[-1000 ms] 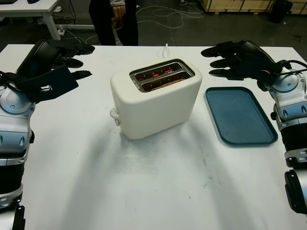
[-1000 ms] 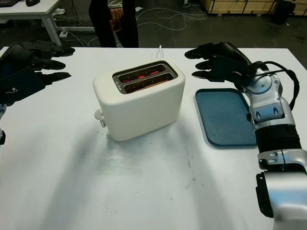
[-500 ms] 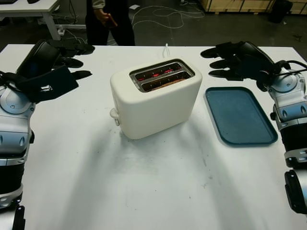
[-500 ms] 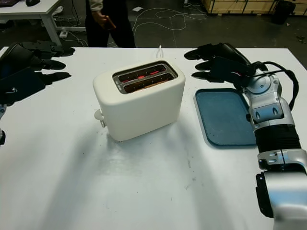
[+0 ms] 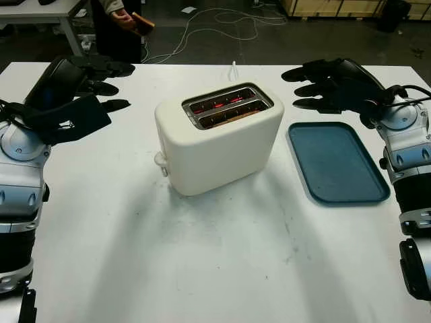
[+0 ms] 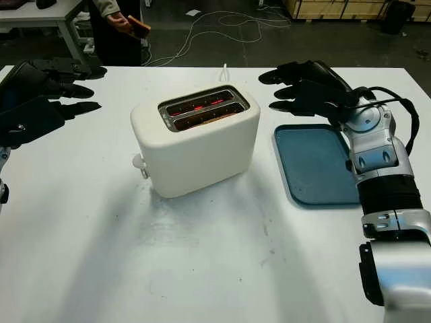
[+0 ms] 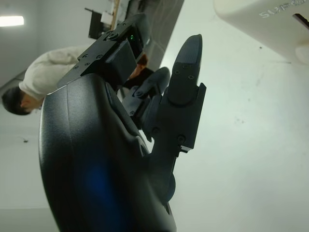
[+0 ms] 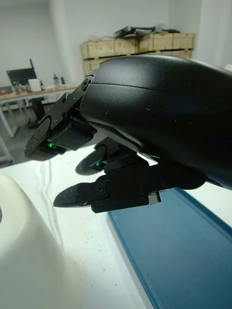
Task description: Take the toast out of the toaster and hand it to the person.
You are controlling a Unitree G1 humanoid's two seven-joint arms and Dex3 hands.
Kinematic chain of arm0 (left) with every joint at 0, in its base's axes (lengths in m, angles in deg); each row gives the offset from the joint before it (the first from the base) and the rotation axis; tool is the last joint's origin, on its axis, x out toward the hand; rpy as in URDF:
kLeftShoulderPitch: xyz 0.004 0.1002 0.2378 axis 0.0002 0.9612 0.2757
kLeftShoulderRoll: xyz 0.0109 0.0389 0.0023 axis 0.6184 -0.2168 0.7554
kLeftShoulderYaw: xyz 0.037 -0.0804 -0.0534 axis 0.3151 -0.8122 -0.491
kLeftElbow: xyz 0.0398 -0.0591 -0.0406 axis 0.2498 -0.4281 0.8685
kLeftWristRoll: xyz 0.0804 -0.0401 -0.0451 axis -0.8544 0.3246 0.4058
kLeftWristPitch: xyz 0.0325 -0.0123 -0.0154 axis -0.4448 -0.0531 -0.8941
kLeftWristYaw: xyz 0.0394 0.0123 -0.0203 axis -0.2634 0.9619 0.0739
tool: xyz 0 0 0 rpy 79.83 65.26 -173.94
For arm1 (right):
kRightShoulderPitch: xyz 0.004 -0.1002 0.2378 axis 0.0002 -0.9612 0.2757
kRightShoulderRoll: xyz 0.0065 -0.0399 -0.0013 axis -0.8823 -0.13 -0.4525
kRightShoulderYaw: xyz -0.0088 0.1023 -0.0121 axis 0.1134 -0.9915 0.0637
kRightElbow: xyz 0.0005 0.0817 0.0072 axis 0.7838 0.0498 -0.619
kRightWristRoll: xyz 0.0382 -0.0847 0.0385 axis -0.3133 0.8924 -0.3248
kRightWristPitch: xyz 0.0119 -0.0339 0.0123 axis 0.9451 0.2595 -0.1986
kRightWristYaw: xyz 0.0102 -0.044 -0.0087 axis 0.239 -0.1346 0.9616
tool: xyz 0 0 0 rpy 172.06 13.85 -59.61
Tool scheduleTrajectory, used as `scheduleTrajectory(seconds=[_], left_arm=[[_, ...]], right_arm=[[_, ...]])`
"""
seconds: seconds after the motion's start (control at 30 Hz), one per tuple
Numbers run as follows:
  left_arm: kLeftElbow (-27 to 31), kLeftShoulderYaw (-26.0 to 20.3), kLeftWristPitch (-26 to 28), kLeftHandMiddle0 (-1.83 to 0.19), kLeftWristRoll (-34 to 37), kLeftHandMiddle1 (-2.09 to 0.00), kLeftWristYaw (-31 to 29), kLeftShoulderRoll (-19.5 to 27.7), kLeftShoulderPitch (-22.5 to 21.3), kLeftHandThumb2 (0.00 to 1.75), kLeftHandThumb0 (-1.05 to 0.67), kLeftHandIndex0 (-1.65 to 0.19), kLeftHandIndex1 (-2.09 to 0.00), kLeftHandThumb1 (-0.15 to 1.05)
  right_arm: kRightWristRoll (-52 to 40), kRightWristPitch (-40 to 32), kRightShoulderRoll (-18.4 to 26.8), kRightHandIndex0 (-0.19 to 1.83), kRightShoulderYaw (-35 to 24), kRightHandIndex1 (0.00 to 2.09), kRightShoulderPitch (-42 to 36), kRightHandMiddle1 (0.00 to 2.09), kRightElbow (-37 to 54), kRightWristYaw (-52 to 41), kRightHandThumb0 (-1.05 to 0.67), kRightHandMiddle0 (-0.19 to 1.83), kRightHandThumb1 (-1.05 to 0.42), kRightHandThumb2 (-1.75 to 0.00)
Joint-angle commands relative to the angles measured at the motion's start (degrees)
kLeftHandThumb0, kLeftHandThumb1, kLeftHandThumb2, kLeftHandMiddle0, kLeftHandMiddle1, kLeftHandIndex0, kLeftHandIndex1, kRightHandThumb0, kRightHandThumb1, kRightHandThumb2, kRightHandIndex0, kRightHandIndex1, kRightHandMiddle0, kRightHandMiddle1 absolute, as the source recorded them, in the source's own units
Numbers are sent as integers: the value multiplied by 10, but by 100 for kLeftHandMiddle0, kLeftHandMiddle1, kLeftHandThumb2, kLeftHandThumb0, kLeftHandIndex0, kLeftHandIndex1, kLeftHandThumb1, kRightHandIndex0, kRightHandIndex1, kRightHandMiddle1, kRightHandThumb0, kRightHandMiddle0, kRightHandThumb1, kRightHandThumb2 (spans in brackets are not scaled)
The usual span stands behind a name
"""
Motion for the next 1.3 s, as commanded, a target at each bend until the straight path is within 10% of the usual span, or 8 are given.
scheduleTrajectory(seconds=[0.0, 1.27], left_arm=[[1, -1, 3, -72, 0, -26, 2, -1, 0, 0, -33, -72, -1, 91], [6, -2, 4, -69, -2, -35, -1, 2, 5, 0, -31, -73, -1, 91]], right_arm=[[2, 11, -2, 75, 1, 1, -1, 0, -5, 3, -22, 67, -92, -10], [-7, 20, -7, 73, -2, 1, 1, 0, -19, 0, -25, 66, -92, -9]])
